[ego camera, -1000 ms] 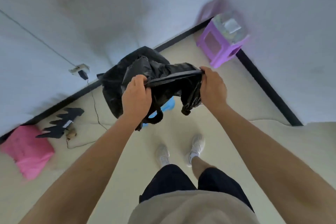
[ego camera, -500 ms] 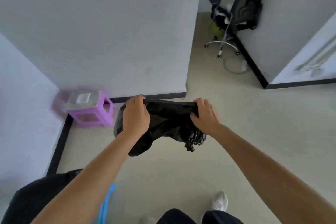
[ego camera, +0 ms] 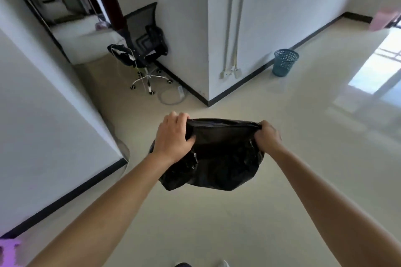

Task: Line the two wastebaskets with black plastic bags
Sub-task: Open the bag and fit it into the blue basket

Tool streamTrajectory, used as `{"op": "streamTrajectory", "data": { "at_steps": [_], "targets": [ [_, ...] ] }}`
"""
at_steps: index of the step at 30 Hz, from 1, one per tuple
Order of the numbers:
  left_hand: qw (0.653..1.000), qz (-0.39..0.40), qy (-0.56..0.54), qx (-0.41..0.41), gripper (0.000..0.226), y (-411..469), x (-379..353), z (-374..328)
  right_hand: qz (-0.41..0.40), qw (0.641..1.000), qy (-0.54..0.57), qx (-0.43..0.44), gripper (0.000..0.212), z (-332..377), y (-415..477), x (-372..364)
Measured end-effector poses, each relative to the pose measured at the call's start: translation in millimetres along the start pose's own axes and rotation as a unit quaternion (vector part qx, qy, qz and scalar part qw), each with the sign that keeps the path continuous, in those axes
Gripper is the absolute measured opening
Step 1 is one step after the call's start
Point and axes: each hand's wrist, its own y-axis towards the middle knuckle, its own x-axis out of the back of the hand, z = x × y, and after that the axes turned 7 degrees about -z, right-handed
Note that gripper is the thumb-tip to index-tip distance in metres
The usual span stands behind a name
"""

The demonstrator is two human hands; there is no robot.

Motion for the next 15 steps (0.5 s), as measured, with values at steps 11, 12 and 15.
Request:
{"op": "streamTrajectory", "data": {
  "at_steps": [11,12,15],
  "targets": [
    [0.989,0.087,-0.109,-0.055,0.048,223.5,-183.0,-132.4,0.071,0.993,-0.089,0.028,0.034,-130.2,211.9,113.3],
    [0.986,0.111,-0.114,-0.056,0.050,246.2,-203.3,-144.1,0.064,0.990,-0.125,0.026,0.035,-139.9,237.3,119.5],
    [0.977,0.170,-0.109,-0.072,0.049,316.9,-254.6,-181.8,0.040,0.977,-0.209,-0.014,0.031,-161.2,311.6,145.2]
  ]
}}
